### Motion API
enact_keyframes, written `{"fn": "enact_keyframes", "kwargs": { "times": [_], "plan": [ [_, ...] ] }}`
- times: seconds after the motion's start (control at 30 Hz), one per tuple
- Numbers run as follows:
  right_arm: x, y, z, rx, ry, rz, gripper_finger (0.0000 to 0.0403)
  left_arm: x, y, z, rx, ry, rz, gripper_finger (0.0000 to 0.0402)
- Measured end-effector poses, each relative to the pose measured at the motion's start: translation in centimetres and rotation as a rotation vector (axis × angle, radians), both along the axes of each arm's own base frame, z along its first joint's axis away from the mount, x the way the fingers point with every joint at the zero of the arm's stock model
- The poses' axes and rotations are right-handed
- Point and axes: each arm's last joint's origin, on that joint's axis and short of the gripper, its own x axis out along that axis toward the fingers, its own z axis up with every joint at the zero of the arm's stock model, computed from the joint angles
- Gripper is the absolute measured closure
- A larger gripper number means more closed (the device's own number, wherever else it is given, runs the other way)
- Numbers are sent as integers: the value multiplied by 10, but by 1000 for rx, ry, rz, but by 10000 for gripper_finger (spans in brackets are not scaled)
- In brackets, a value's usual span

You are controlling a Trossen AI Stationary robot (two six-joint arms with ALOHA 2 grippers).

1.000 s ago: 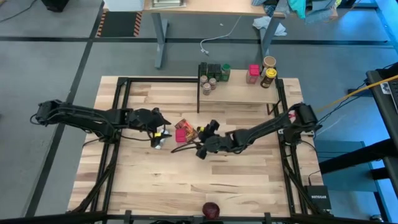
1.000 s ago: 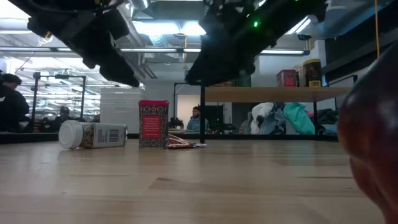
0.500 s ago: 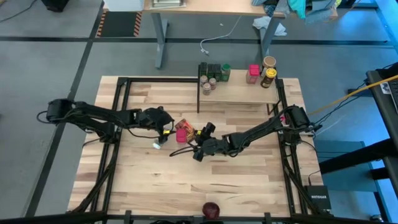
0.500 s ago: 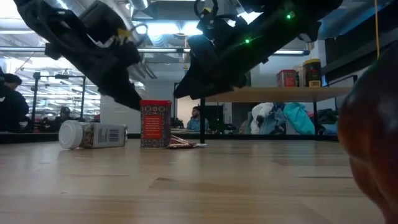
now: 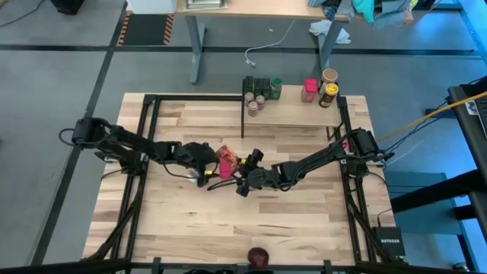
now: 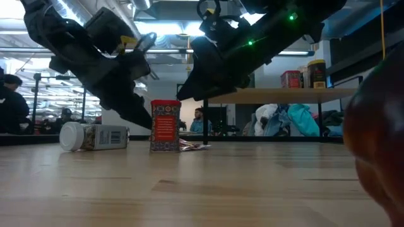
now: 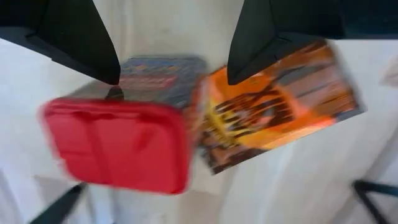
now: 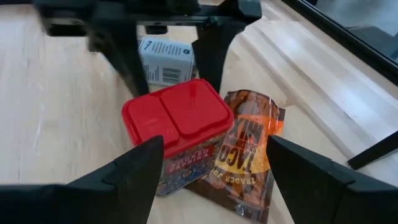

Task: Shelf spices
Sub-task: Put the red seasoning can on the shelf

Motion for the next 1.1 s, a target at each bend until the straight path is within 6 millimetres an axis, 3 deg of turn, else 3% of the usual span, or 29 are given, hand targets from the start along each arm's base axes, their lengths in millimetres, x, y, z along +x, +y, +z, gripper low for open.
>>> {"fn": "enact_keyframes", "kwargs": {
  "times": [0.3, 0.67, 0.9, 1.1],
  "plan": [
    [-1, 1, -2, 7, 25, 16, 112, 3, -22, 5, -43, -62, -59, 112],
    [-2, 1, 1, -82, 60, 49, 112, 4, -33, 6, -88, -81, -66, 112],
    [-19, 21, 25, -13, 47, 90, 112, 1, -50, 6, -120, -72, -146, 112],
    [-25, 50, 17, 141, 50, 167, 112, 0, -56, 5, -104, -62, -177, 112]
  ]
}}
